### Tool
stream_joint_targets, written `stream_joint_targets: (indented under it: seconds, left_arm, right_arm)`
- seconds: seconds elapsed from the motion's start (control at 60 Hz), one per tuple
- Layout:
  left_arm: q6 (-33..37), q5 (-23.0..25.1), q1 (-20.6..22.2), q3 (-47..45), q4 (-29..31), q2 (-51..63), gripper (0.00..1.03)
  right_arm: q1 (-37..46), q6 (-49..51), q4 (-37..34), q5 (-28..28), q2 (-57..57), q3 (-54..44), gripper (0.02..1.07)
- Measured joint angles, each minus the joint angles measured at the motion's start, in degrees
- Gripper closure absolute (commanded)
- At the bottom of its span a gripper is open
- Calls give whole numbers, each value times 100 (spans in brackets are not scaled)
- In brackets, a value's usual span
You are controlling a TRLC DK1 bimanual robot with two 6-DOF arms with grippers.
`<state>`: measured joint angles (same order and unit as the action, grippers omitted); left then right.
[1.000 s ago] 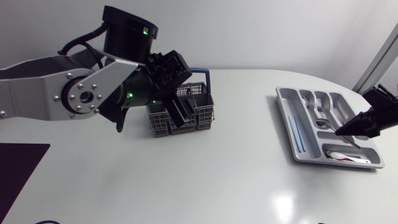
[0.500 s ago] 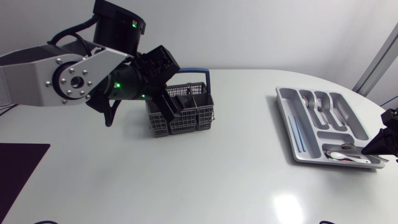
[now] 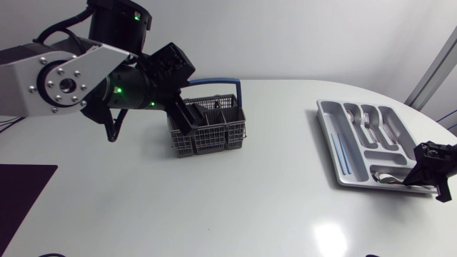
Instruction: Unload the cutlery basket into the drawer organizer.
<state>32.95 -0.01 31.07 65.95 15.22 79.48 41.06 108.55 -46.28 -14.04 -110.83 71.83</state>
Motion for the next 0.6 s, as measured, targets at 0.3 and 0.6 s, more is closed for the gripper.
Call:
stream_joint_targets:
  seconds: [0.3, 0.6]
  left_arm:
    - [-4, 74, -190, -2, -2, -63, 10]
    - [-107, 476, -691, -76, -4, -125, 10]
  right_arm:
    - [-232, -13, 365, -85, 136, -197, 6]
    - [-92, -313, 72, -1023, 1467, -236, 6]
